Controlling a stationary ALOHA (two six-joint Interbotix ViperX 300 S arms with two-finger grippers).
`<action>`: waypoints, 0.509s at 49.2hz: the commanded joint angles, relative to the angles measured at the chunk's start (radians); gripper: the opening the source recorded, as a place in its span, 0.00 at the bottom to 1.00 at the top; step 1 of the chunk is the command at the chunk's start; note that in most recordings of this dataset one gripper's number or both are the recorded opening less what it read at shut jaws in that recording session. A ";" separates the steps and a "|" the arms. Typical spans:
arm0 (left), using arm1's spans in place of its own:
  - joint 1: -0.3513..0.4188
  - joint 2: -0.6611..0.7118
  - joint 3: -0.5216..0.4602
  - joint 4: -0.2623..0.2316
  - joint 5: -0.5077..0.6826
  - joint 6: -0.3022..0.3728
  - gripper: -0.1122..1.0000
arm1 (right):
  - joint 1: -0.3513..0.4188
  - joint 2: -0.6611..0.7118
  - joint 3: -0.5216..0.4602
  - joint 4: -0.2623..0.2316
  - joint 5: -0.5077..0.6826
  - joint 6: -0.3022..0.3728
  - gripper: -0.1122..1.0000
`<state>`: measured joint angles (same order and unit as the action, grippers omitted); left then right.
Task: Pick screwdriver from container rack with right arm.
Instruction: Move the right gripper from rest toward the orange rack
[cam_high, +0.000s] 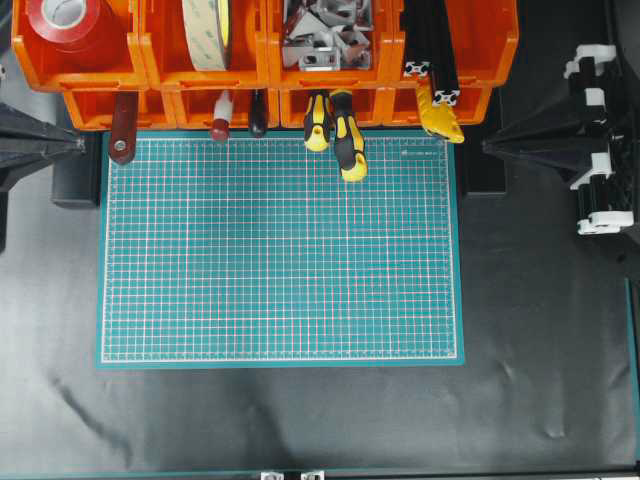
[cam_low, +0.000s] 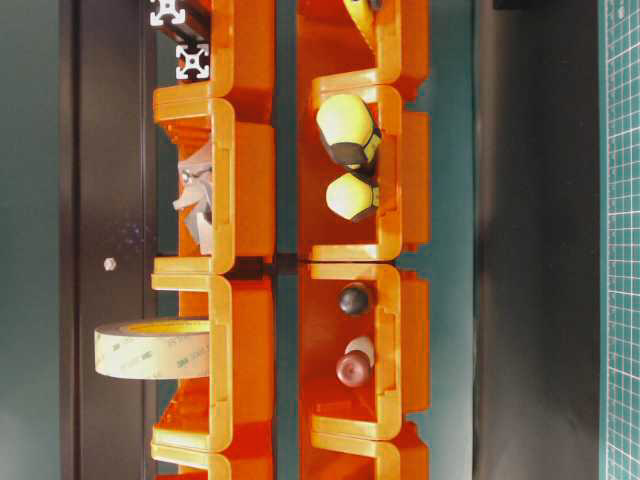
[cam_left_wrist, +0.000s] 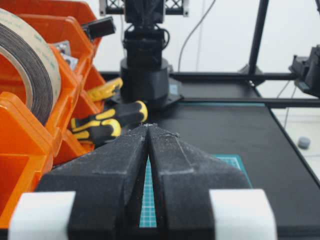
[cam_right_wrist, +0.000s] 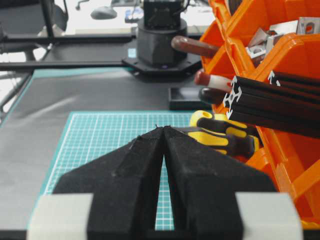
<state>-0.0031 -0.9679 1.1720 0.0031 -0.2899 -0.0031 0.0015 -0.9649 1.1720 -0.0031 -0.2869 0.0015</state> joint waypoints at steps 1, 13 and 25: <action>-0.014 0.026 -0.023 0.029 0.023 -0.031 0.15 | 0.009 0.009 -0.011 0.008 -0.009 0.021 0.12; -0.044 0.018 -0.109 0.031 0.149 -0.069 0.10 | 0.041 0.034 -0.061 0.014 0.084 0.127 0.10; -0.040 -0.043 -0.152 0.031 0.293 -0.067 0.10 | 0.107 0.124 -0.218 -0.005 0.232 0.130 0.10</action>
<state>-0.0506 -0.9971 1.0554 0.0307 -0.0276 -0.0675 0.0920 -0.8866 1.0492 0.0000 -0.1028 0.1350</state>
